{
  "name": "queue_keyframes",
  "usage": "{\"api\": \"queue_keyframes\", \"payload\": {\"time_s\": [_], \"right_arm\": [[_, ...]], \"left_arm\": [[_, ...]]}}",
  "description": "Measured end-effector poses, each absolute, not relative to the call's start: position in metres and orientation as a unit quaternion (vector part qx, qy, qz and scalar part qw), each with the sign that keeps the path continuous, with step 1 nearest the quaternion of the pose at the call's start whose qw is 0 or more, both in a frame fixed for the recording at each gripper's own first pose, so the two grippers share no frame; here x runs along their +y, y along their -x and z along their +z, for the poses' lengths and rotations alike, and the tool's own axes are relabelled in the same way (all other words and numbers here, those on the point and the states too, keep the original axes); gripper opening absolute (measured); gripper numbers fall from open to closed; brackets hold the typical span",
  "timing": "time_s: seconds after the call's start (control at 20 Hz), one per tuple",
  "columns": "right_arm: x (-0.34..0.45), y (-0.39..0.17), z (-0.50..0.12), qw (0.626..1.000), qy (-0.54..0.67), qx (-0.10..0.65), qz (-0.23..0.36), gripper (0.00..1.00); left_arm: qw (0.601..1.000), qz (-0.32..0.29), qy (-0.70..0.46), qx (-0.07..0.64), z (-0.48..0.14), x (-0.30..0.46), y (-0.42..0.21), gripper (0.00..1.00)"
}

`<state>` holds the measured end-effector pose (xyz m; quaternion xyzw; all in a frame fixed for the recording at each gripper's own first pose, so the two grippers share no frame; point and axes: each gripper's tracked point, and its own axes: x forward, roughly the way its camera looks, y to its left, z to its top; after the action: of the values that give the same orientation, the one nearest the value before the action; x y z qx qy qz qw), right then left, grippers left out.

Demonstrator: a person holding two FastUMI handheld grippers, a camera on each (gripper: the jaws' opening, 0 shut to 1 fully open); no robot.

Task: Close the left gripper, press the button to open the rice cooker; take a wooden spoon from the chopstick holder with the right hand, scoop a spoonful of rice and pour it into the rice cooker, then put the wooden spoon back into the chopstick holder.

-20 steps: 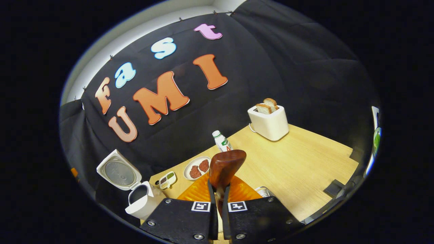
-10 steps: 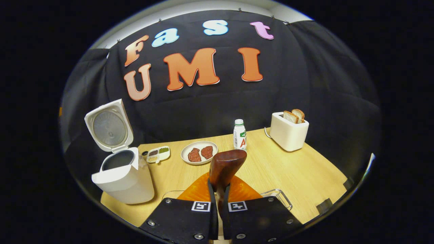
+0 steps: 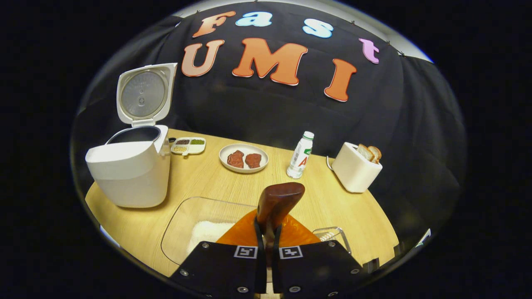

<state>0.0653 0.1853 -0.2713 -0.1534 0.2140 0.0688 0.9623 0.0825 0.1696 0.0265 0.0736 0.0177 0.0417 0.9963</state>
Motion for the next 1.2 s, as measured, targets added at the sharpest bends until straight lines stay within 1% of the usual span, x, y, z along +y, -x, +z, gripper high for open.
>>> {"api": "queue_keyframes", "payload": {"time_s": [0.25,0.55,0.75,0.95,1.2], "right_arm": [[0.192,-0.059,-0.296,0.962,0.066,0.252,0.079,0.05],[0.207,-0.055,-0.303,0.956,-0.068,0.276,0.075,0.05],[0.223,-0.055,-0.312,0.935,-0.180,0.298,0.068,0.05],[0.222,-0.057,-0.316,0.920,-0.240,0.306,0.044,0.05],[0.221,-0.053,-0.321,0.881,-0.347,0.319,0.030,0.05]], "left_arm": [[0.996,0.046,-0.075,0.021,0.023,0.173,-0.088,1.00],[0.997,0.041,-0.060,0.030,0.015,0.169,-0.090,1.00],[0.997,0.037,-0.062,0.029,0.015,0.165,-0.090,1.00],[0.997,0.035,-0.063,0.026,0.017,0.161,-0.087,1.00],[0.998,0.030,-0.054,0.028,0.017,0.158,-0.086,1.00]]}}
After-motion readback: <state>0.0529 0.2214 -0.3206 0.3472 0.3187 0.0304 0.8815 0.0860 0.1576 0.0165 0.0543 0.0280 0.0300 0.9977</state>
